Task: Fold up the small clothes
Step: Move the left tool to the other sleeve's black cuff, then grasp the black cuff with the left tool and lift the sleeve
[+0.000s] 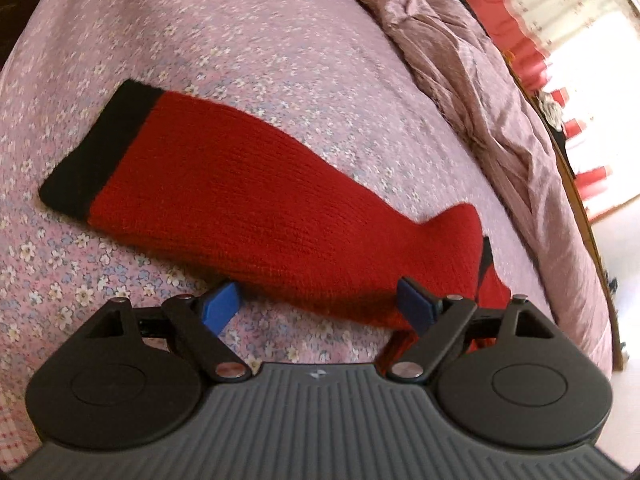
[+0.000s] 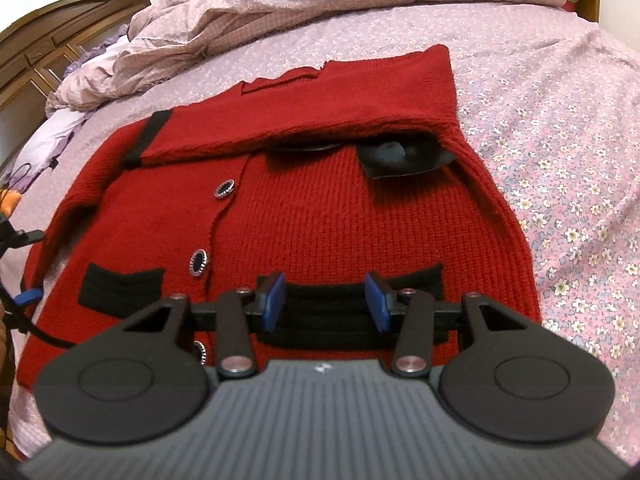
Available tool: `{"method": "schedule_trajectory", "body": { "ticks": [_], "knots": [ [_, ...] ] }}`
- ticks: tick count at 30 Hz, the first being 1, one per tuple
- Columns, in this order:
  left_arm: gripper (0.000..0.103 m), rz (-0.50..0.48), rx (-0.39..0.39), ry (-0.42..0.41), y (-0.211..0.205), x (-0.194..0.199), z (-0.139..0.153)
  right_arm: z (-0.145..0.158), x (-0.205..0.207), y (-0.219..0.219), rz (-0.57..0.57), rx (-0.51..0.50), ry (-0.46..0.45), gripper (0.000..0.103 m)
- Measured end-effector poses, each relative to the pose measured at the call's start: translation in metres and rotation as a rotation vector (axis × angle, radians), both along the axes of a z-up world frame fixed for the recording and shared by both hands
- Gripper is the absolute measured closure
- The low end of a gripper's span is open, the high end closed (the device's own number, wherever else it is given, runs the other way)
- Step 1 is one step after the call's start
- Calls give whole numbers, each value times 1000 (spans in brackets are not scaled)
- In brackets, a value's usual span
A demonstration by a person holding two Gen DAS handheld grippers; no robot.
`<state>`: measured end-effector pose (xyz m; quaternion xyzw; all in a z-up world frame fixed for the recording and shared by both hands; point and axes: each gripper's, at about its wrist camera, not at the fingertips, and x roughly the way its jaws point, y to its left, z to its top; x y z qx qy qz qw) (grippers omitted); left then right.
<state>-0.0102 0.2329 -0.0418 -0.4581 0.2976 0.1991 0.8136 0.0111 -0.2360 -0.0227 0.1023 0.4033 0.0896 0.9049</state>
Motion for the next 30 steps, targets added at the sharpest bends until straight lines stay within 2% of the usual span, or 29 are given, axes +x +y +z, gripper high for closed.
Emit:
{"method": "schedule_trajectory", "body": {
  "ticks": [6,12,14,17,21,26,28,30],
  "knots": [
    [19,41,4,-21,10,10,-1,0,1,1,-2,-4,3,56],
    [53,66,17,2,23,10,-7,1,1,1,-5,-7,-1,56],
    [71,65,25,2,28,9,-7,0,2,1,-6,-6,2,56],
    [82,45,96,-20,30,10,6,1,1,2,-2,-8,-1,56],
    [84,34,214,-95,33,16,38,2,0,1,-5,-5,-7,56],
    [85,16,306,-185,38,30,80,4,-3,0,-5,2,-17,56],
    [85,-8,362,-228,35,39,99,5,-4,0,-4,3,-22,56],
    [85,-37,385,-268,31,47,115,6,-4,0,-3,3,-27,56]
  ]
}}
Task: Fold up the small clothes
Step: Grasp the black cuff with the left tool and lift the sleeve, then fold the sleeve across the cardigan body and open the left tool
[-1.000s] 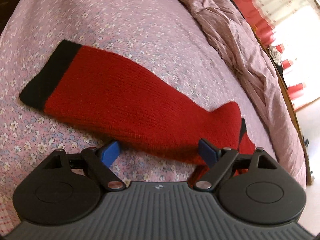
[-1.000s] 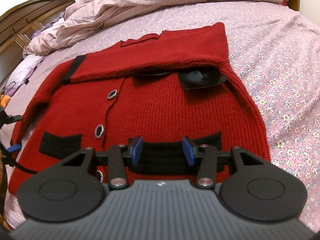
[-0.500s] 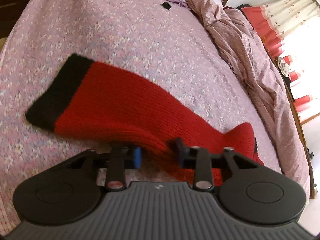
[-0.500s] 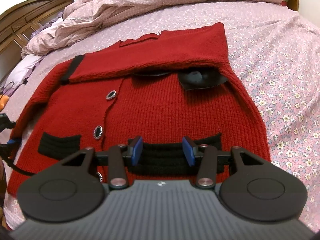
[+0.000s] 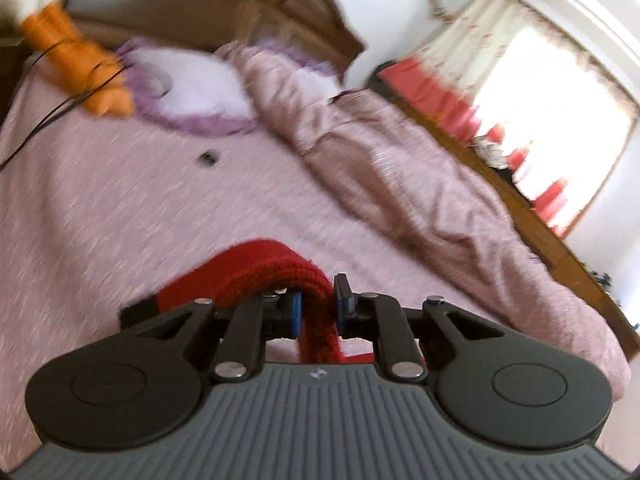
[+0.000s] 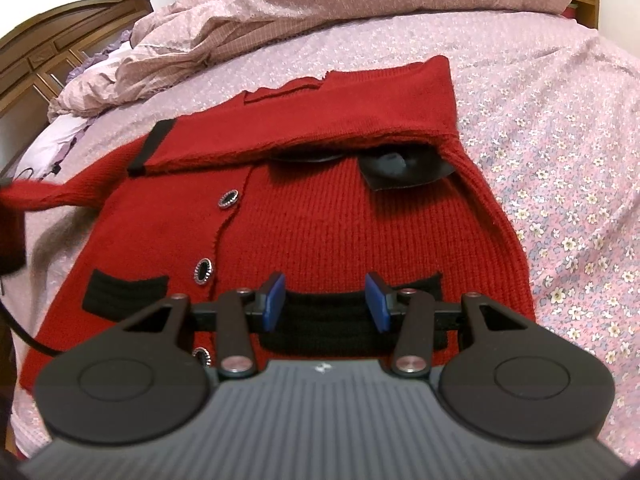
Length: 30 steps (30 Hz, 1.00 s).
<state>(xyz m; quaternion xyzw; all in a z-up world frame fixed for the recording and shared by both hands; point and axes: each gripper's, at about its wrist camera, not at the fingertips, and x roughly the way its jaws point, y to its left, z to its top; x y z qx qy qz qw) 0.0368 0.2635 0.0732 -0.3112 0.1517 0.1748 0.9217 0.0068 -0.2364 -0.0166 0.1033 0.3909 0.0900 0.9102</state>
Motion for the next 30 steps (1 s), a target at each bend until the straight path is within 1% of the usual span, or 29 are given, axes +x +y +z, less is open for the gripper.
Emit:
{"method": "schedule_trajectory", "body": {
  "ticks": [3,8,13,17,21,26,30],
  "knots": [
    [86,-57,31,-55,-10,13,25,1,0,0,1,1,-5,56],
    [86,-181,63,-129,-45,33,57,3,0,-1,1,7,-15,56],
    [86,-303,66,-157,-94,51,70,4,-1,-3,-6,13,-19,56],
    [86,-401,56,-146,-137,64,65,4,-3,-8,-19,21,-24,56],
    [86,-485,56,-106,-178,76,48,3,-5,-16,-38,30,-27,56],
    [86,-588,60,-10,-221,98,15,0,-5,-24,-59,48,-22,56],
    [86,-638,62,89,-245,121,-20,-2,-4,-30,-69,60,-21,56]
  ]
}}
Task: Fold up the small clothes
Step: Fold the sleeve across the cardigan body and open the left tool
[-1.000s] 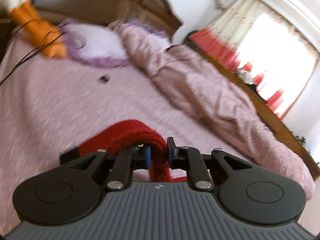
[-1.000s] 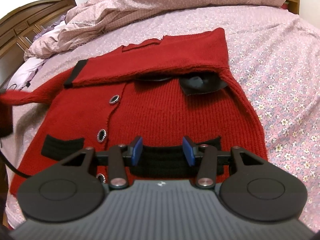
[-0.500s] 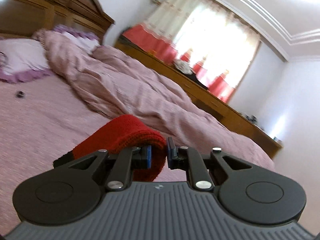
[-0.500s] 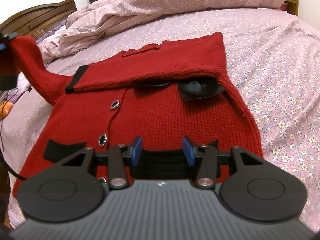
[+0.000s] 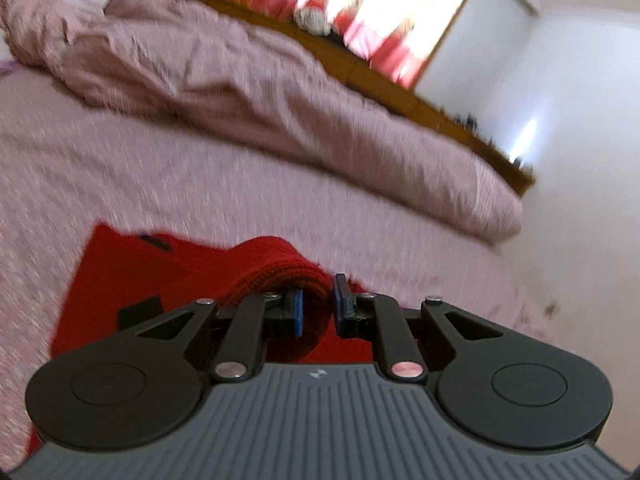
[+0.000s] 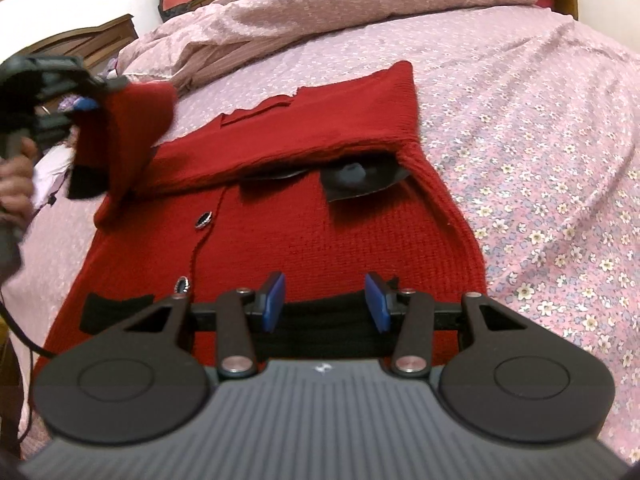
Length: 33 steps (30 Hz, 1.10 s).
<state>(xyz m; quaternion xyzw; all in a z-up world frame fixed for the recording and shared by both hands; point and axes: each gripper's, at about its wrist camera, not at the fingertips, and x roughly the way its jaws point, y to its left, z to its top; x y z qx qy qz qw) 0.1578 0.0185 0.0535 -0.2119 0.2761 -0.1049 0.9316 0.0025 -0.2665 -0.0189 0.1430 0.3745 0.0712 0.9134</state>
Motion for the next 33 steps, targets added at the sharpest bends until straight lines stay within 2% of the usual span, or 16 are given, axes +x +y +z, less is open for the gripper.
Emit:
{"method": "schedule_trajectory", "body": {
  "ticks": [5,12,15,17,19,27,33],
  "knots": [
    [86,-51,53,74,-21,24,-34,-3,0,-7,-18,15,4,56],
    [83,-133,174,147,-44,24,-56,-11,4,-11,-27,24,24,56],
    [68,-181,228,167,-48,16,-57,-11,5,-11,-25,20,26,56],
    [45,-196,268,171,-49,10,-57,-11,5,-11,-24,18,25,56],
    [38,-194,311,173,-47,2,-55,-11,5,-11,-24,18,25,56],
    [30,-173,418,192,-24,-33,-42,-5,4,-4,-7,5,13,56],
    [25,-50,477,231,8,-51,-42,2,7,5,20,-16,-6,56]
  ]
}}
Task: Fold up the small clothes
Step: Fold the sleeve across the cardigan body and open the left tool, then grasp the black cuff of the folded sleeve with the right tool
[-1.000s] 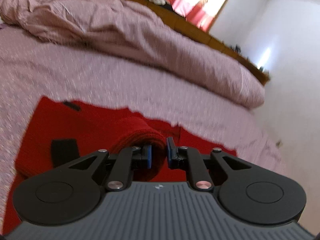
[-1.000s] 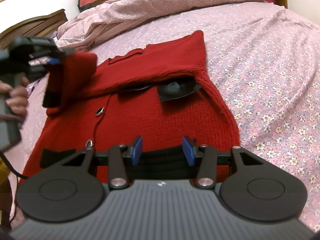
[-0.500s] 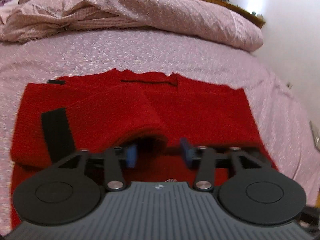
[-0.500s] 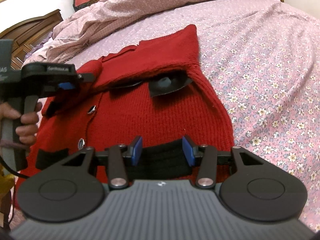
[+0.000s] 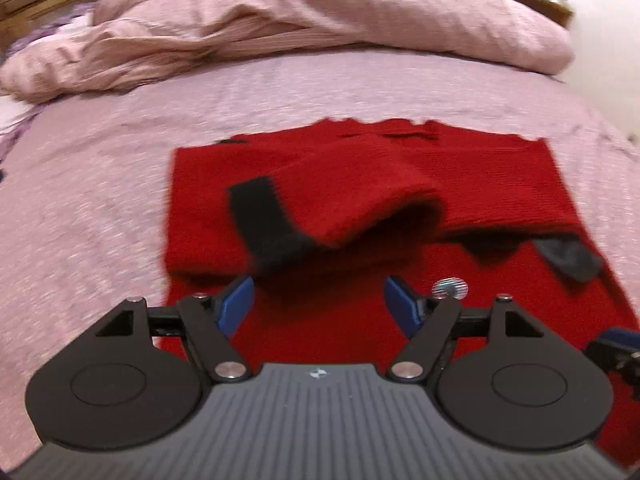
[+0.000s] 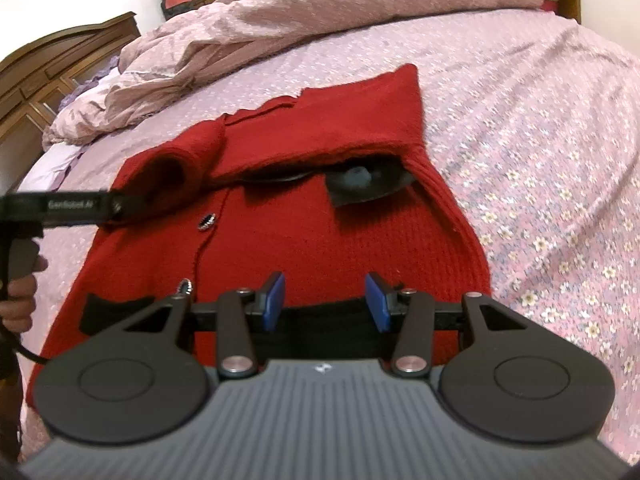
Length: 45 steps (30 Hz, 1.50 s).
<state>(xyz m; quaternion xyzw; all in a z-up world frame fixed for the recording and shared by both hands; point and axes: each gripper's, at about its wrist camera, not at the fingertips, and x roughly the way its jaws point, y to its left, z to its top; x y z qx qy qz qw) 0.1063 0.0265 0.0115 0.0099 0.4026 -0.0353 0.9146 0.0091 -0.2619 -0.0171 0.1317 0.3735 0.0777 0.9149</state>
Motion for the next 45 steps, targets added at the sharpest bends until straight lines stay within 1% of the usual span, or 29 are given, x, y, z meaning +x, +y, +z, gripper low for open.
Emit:
{"method": "schedule_trajectory", "body": {
  "ticks": [3,6,9,12,13,14,19,22,25,27,34,37,39,40,41,42,43,45],
  "knots": [
    [25,58,23,5,16,-3,-4,5,3,7,20,-19,-11,56],
    [24,115,8,27,31,-4,-11,10,9,17,51,-37,-23,56],
    [24,151,4,46,39,-3,-19,19,19,31,98,-47,-44,56],
    [23,179,13,59,45,-3,-24,26,32,50,146,-87,-81,56],
    [23,186,10,62,47,-4,-25,27,36,56,162,-100,-89,54],
    [23,192,2,65,50,-5,-25,28,42,64,185,-120,-94,49],
    [22,203,-9,63,58,-11,-23,29,68,97,255,-238,-125,48],
    [21,201,-16,63,60,-14,-23,30,79,120,311,-353,-183,48],
    [21,197,-31,65,62,-15,-23,25,87,147,393,-514,-242,48],
    [21,196,-35,63,62,-14,-24,23,93,159,417,-578,-263,48],
    [21,205,-55,68,66,-11,-27,19,101,192,493,-724,-361,48],
    [21,211,-60,69,67,-10,-28,16,101,200,528,-763,-391,48],
    [21,214,-62,71,69,-10,-29,14,102,204,557,-763,-408,48],
    [21,216,-63,71,69,-9,-29,13,103,205,562,-757,-411,49],
    [21,217,-63,70,70,-9,-29,14,105,205,565,-736,-406,52],
    [21,218,-63,68,70,-9,-29,17,107,203,562,-692,-398,70],
    [21,219,-63,63,70,-9,-28,19,110,199,543,-647,-384,78],
    [21,210,-64,54,70,-9,-26,27,116,189,474,-560,-357,88]
  ]
}}
